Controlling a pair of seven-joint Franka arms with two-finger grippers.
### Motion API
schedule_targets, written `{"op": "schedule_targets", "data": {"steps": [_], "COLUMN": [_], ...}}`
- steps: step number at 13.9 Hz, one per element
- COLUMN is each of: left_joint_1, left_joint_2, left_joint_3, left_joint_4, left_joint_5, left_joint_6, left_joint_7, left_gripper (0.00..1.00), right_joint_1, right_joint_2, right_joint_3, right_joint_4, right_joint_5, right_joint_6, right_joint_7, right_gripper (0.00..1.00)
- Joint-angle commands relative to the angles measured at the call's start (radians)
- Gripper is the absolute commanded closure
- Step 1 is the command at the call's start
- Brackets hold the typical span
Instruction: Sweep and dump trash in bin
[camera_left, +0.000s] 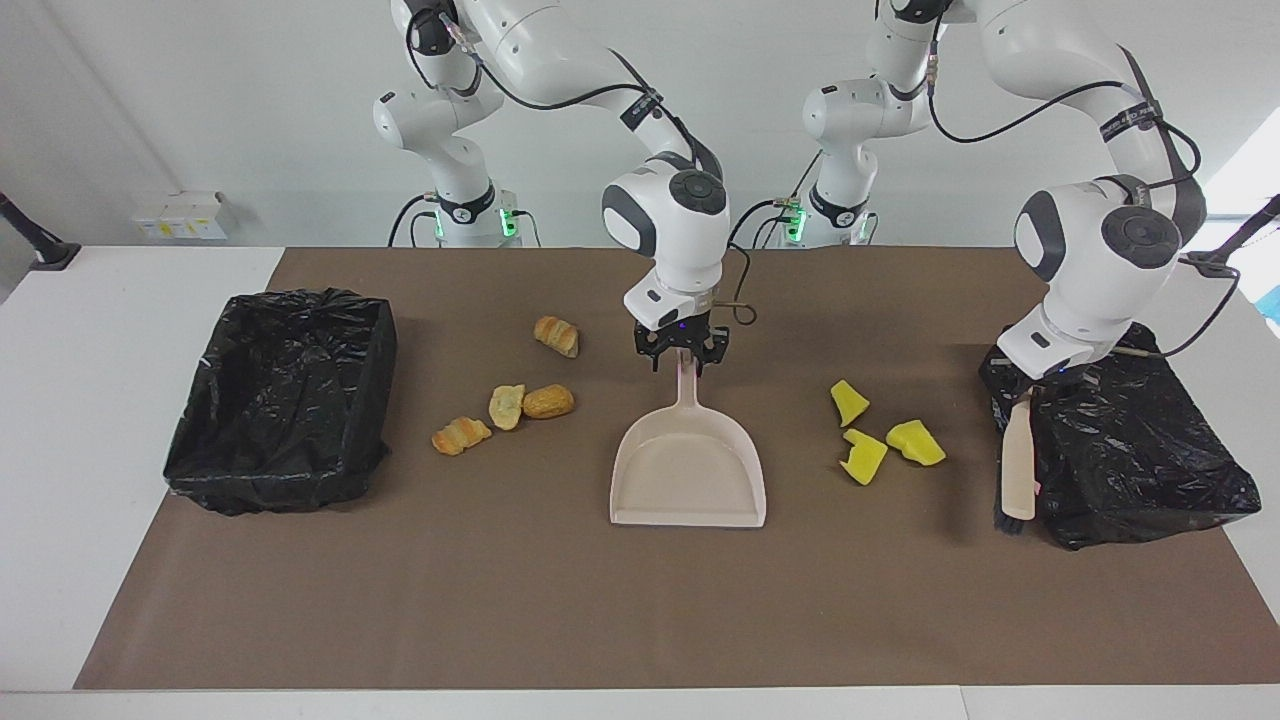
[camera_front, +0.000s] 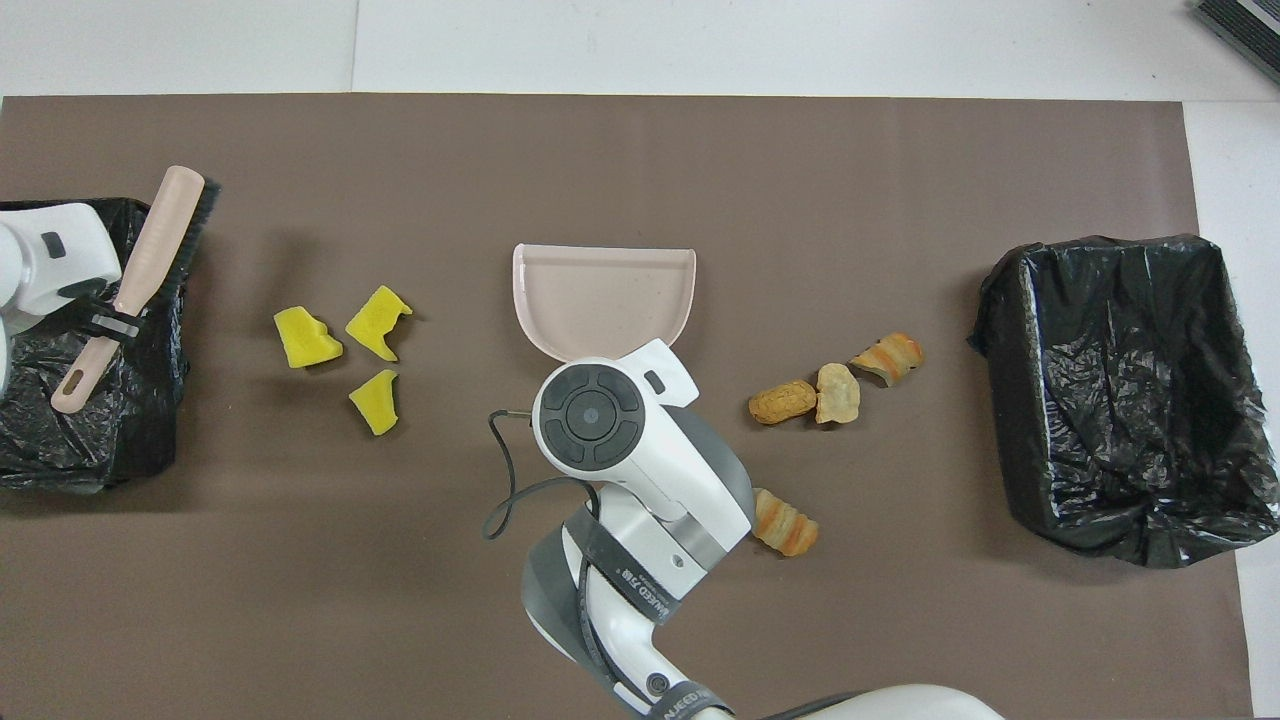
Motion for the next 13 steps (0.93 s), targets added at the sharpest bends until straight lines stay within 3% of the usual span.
{"op": "schedule_targets", "data": {"steps": [1, 3, 5, 7, 10, 13], "left_joint_1": [-0.026, -0.027, -0.028, -0.037, -0.057, -0.1], "left_joint_2": [-0.023, -0.05, -0.066, -0.067, -0.107, -0.142], "left_joint_3": [0.005, 0.005, 0.005, 0.0, -0.001, -0.003], "left_joint_4": [-0.032, -0.087, -0.154, -0.161, -0.219, -0.266], "left_joint_5": [0.018, 0.012, 0.01, 0.008, 0.004, -0.086], "left_joint_6": [-0.018, -0.016, -0.002, -0.012, -0.038, -0.08], "left_joint_7": [-0.017, -0.019, -0.031, -0.065, -0.129, -0.253], "left_gripper": [1.0, 1.0, 1.0, 1.0, 1.0, 1.0], "right_joint_1": [-0.007, -0.007, -0.007, -0.007, -0.012, -0.027], "right_joint_2": [-0.007, -0.009, -0.009, -0.009, -0.033, -0.105], "right_joint_3": [0.006, 0.006, 0.006, 0.006, 0.007, 0.007], "right_joint_4": [-0.02, -0.02, -0.018, -0.004, -0.006, -0.01], "right_joint_5": [-0.016, -0.016, -0.018, -0.016, 0.002, 0.016], "right_joint_6": [0.023, 0.014, 0.011, 0.003, -0.014, -0.122], "right_joint_7": [-0.036, -0.071, -0.111, -0.128, -0.148, -0.258], "right_gripper": [0.41, 0.57, 0.85, 0.99, 1.0, 1.0]}}
